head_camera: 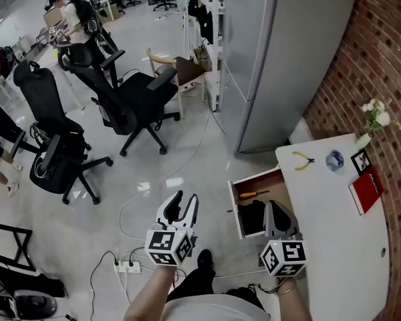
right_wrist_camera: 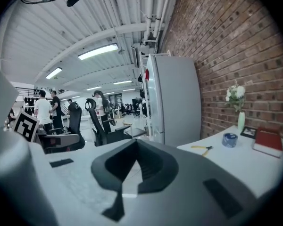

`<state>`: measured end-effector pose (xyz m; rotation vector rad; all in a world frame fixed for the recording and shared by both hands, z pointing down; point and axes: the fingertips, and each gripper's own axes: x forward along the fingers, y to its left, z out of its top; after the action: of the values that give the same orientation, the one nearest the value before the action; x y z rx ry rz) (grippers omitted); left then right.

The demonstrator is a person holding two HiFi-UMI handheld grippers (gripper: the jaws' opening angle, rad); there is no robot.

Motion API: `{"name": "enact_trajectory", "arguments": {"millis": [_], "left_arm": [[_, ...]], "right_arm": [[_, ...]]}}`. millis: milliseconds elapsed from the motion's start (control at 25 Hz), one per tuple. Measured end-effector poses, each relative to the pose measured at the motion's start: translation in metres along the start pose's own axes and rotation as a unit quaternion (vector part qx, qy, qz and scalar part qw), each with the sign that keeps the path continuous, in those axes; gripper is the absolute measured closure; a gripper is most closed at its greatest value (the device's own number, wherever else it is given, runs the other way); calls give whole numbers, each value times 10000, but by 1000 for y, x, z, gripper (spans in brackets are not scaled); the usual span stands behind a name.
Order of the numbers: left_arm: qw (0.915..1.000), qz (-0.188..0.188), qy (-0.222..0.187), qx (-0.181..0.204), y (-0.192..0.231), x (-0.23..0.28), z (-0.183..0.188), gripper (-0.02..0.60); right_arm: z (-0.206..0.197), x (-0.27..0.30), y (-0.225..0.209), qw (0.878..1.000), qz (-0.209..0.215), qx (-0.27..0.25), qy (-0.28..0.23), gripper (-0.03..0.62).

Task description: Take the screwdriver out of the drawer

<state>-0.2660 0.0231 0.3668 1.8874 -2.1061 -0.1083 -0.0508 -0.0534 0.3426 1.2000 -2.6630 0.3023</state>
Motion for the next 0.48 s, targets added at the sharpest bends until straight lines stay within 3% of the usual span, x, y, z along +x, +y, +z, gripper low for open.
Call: {"name": "enact_trajectory", "arguments": {"millis": [480], "left_arm": [[9946,-906,463,195,-12,69,-19,423]], "right_arm": [[-8,15,-22,9968,-781,141,52,592]]}}
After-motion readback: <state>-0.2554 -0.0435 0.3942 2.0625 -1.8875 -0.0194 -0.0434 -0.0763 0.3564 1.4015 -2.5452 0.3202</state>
